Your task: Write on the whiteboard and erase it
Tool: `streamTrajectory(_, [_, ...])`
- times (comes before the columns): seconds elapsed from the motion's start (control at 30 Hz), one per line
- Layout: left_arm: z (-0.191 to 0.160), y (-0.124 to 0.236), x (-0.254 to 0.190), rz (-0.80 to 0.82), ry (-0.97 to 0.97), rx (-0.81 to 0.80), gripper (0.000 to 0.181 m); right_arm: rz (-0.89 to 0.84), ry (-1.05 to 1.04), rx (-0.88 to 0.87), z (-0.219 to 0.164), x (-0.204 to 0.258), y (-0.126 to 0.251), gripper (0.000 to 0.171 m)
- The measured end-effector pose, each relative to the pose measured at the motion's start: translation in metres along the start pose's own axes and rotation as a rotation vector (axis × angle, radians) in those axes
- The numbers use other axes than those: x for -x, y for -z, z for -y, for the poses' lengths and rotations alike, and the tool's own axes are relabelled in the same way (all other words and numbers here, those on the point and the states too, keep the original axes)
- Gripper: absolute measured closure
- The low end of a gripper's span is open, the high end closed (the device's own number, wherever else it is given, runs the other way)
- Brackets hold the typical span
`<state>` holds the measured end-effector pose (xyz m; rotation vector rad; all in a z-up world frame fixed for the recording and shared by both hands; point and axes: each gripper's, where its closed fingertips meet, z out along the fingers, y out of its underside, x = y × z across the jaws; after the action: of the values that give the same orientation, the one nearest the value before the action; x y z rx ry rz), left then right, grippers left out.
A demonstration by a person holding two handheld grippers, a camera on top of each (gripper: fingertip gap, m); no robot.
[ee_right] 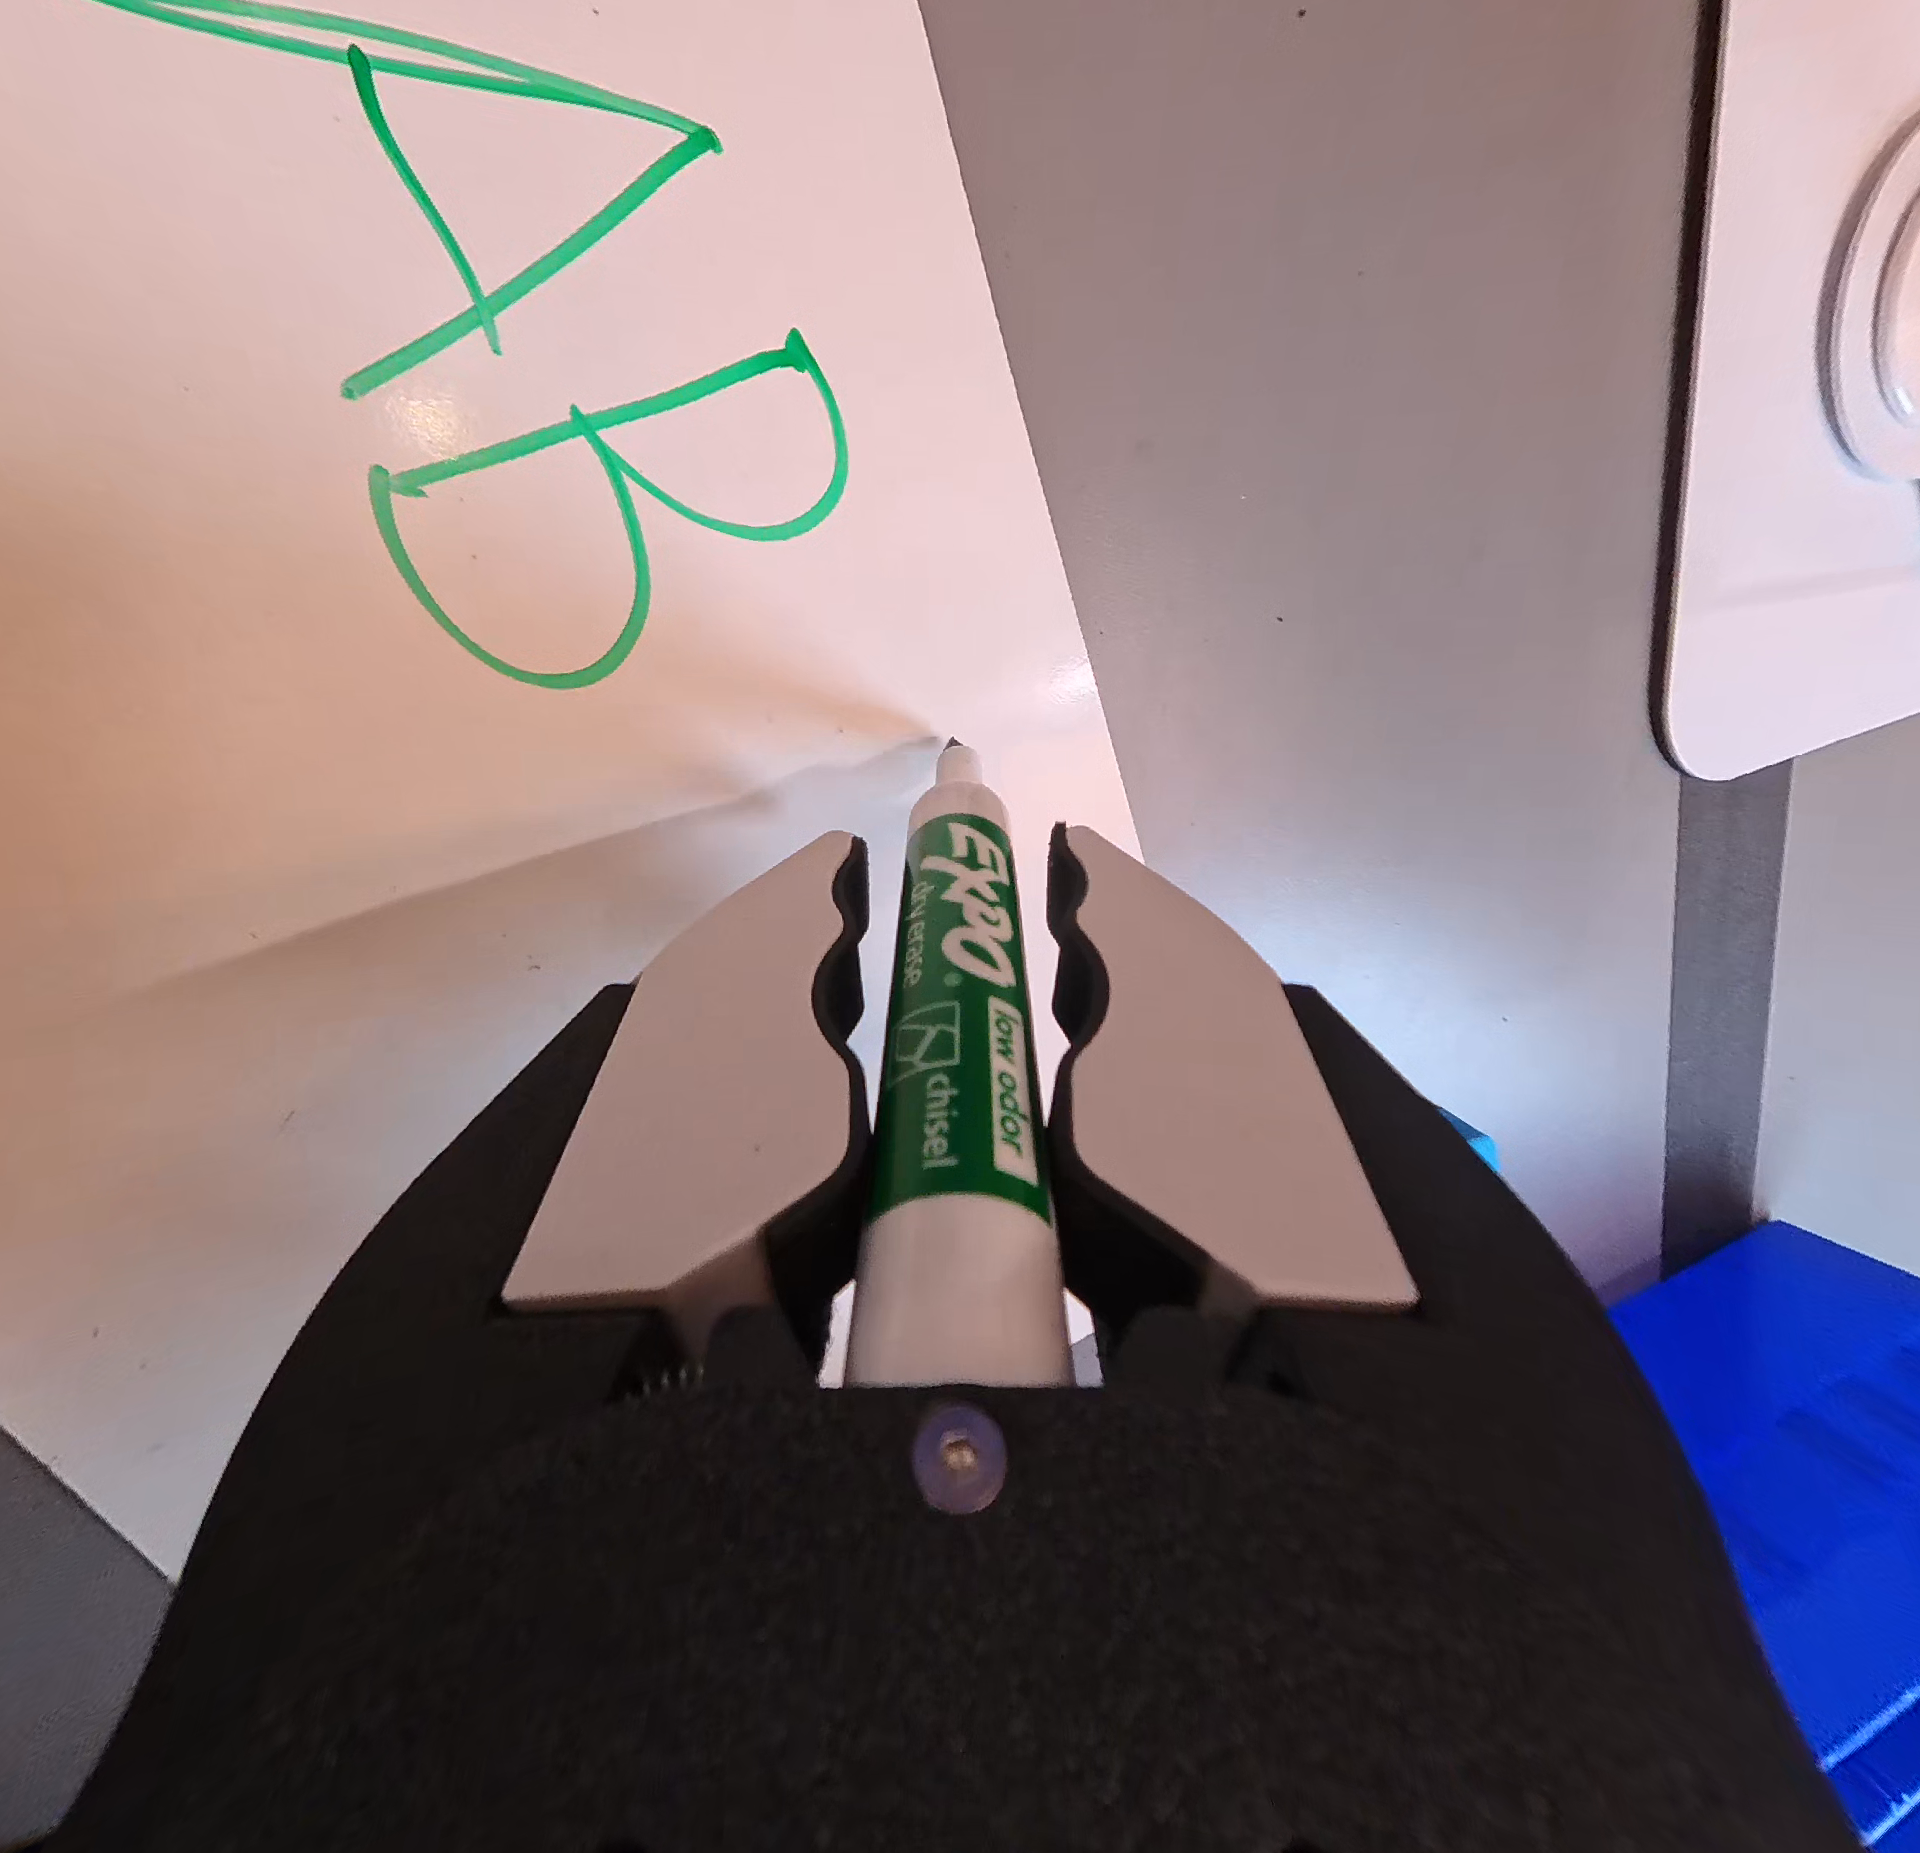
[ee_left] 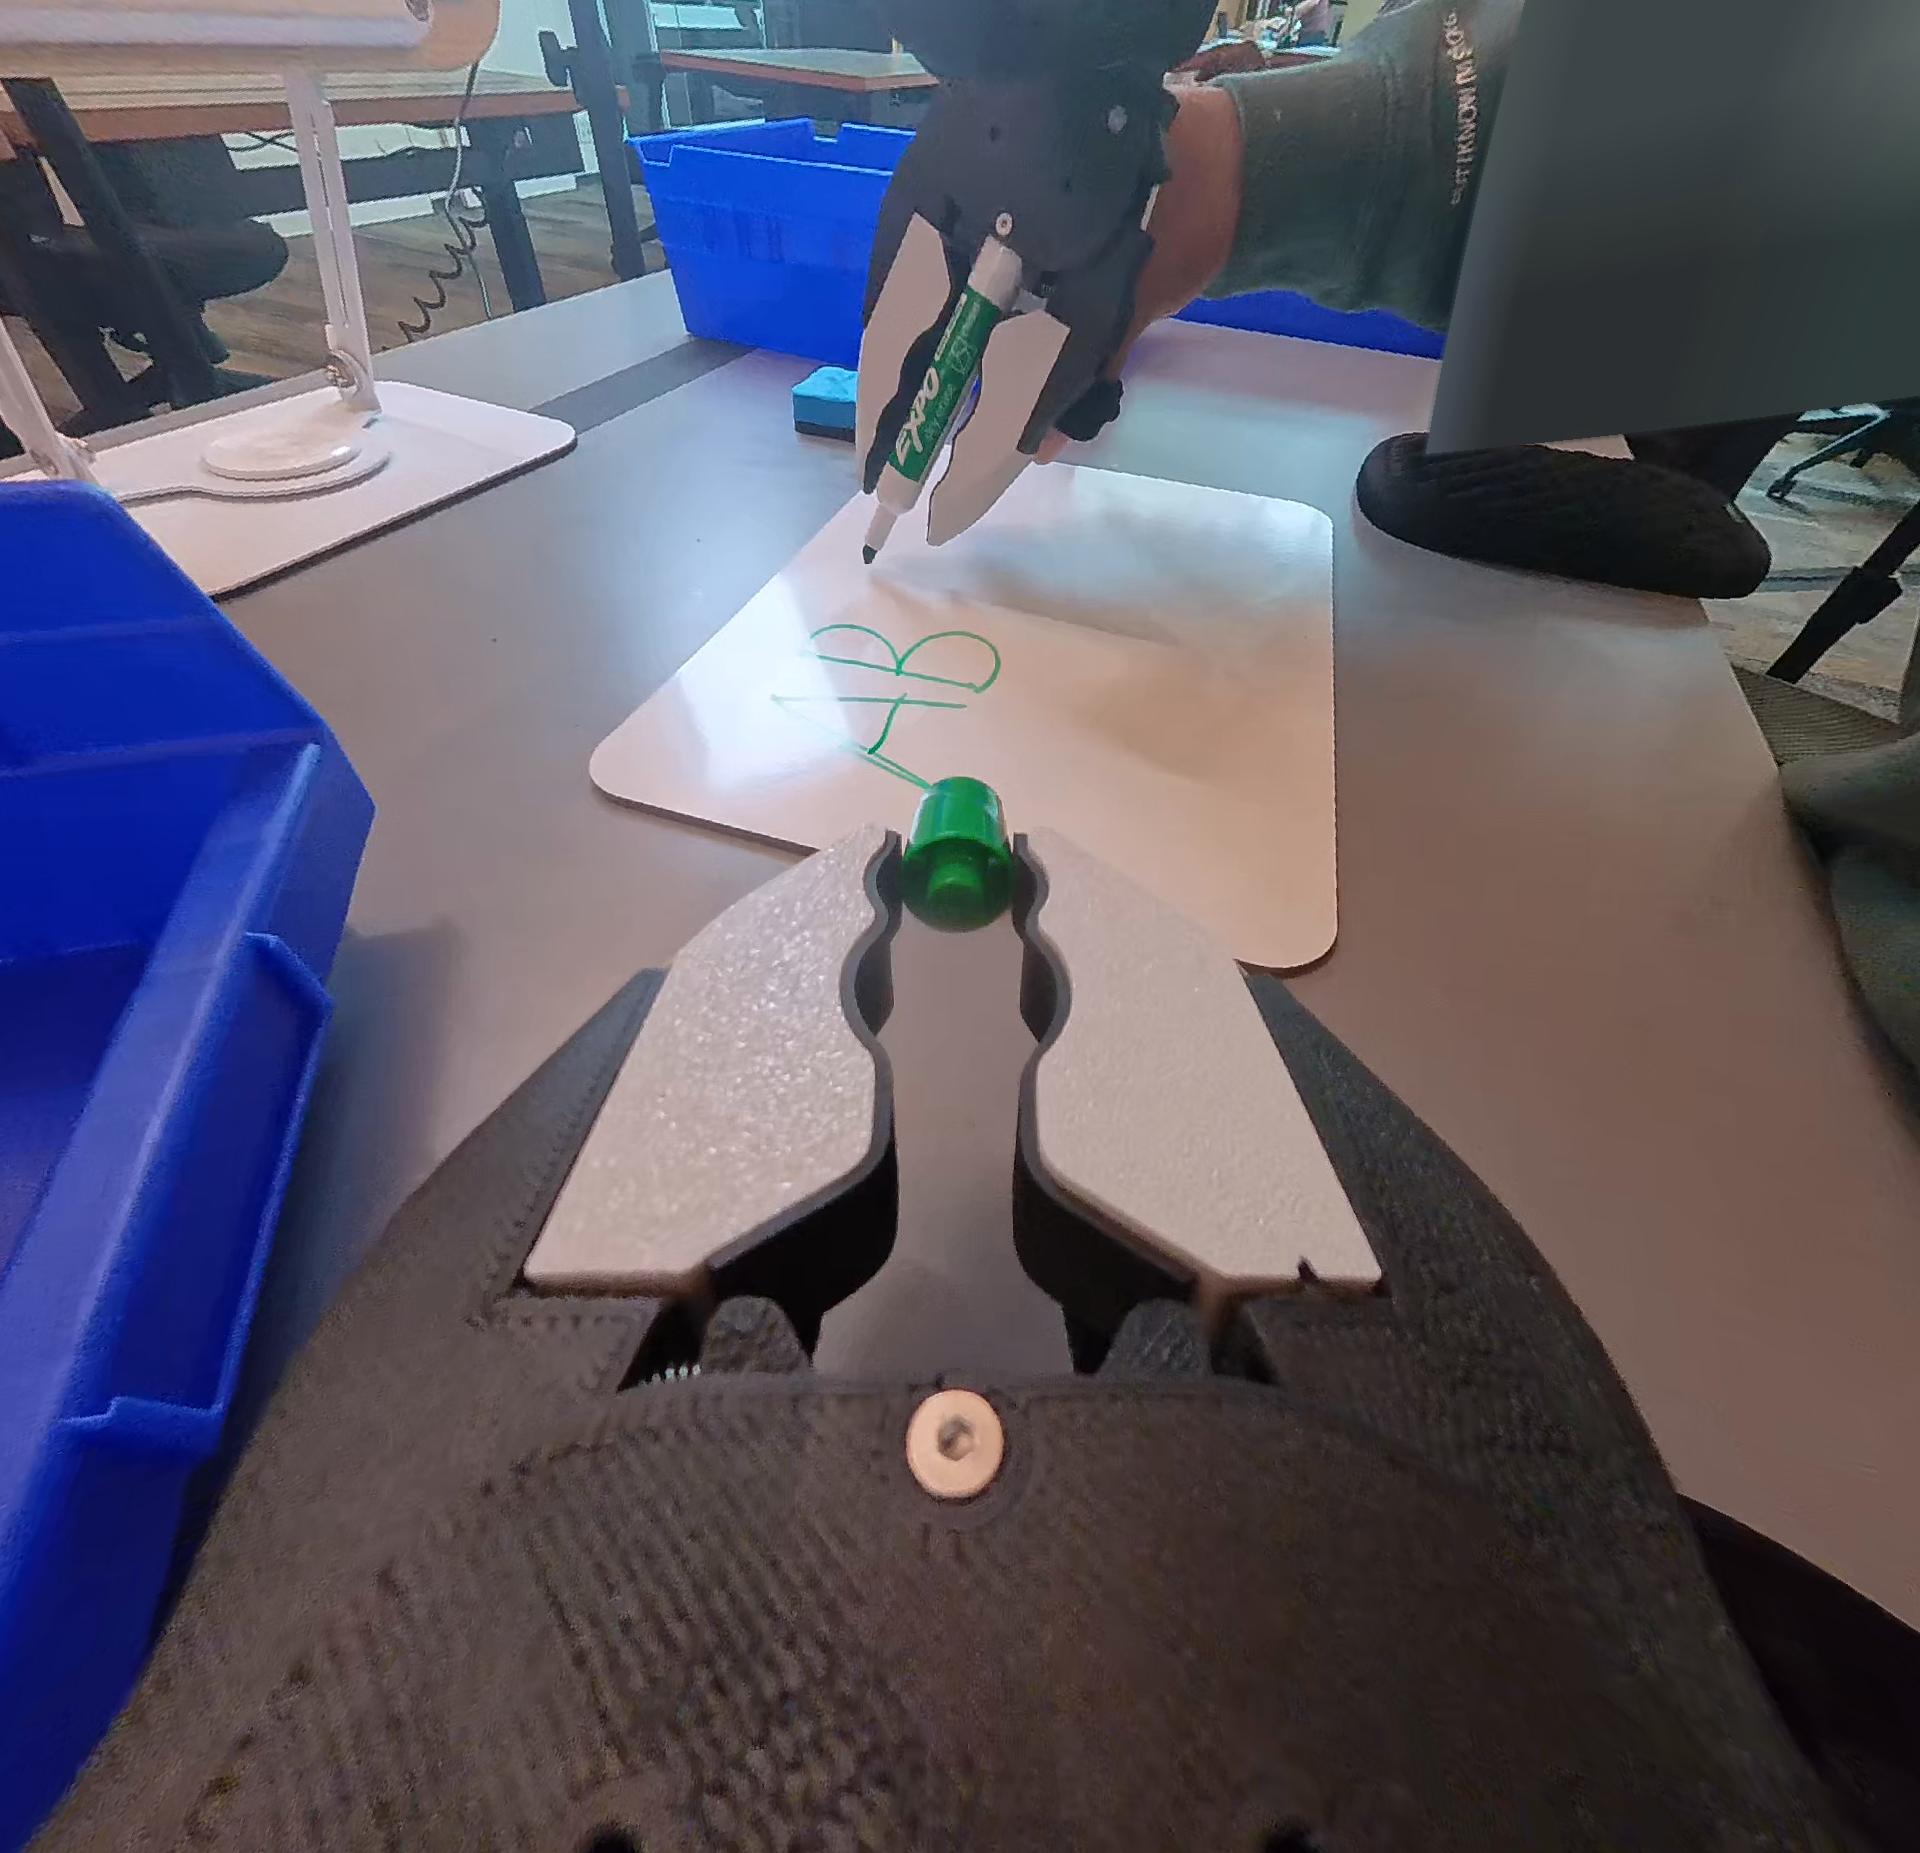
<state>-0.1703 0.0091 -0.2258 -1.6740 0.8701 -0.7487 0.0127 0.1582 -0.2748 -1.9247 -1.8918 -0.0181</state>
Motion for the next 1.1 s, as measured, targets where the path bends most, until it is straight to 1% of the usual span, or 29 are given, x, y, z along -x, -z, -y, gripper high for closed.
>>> streamTrajectory(0.2, [-0.001, 0.0, 0.001, 0.007, -0.001, 0.005, 0.161, -0.009, 0.016, 0.022, -0.003, -0.002, -0.003, 0.138])
streamTrajectory(0.33, [-0.001, 0.0, 0.001, 0.01, -0.009, 0.009, 0.161, 0.0, 0.048, 0.017, 0.007, 0.001, -0.005, 0.138])
streamTrajectory(0.53, [-0.002, 0.0, 0.001, 0.008, -0.006, 0.012, 0.161, 0.095, 0.106, 0.013, 0.017, 0.037, 0.003, 0.138])
streamTrajectory(0.63, [-0.003, -0.001, 0.001, 0.007, -0.007, 0.015, 0.161, 0.13, 0.124, 0.028, 0.01, 0.057, 0.013, 0.138])
streamTrajectory(0.7, [-0.003, -0.001, 0.0, 0.006, -0.007, 0.016, 0.161, 0.138, 0.121, 0.047, 0.001, 0.061, 0.018, 0.138])
streamTrajectory(0.83, [-0.003, -0.001, 0.0, 0.005, -0.009, 0.018, 0.161, 0.115, 0.069, 0.065, -0.017, 0.051, 0.021, 0.138])
streamTrajectory(0.97, [-0.003, -0.001, 0.0, 0.006, -0.008, 0.017, 0.161, 0.072, -0.015, -0.026, -0.011, 0.029, 0.034, 0.138])
streamTrajectory(1.1, [-0.004, -0.001, -0.001, 0.001, -0.008, 0.019, 0.161, 0.035, -0.057, -0.023, -0.019, 0.007, 0.027, 0.137])
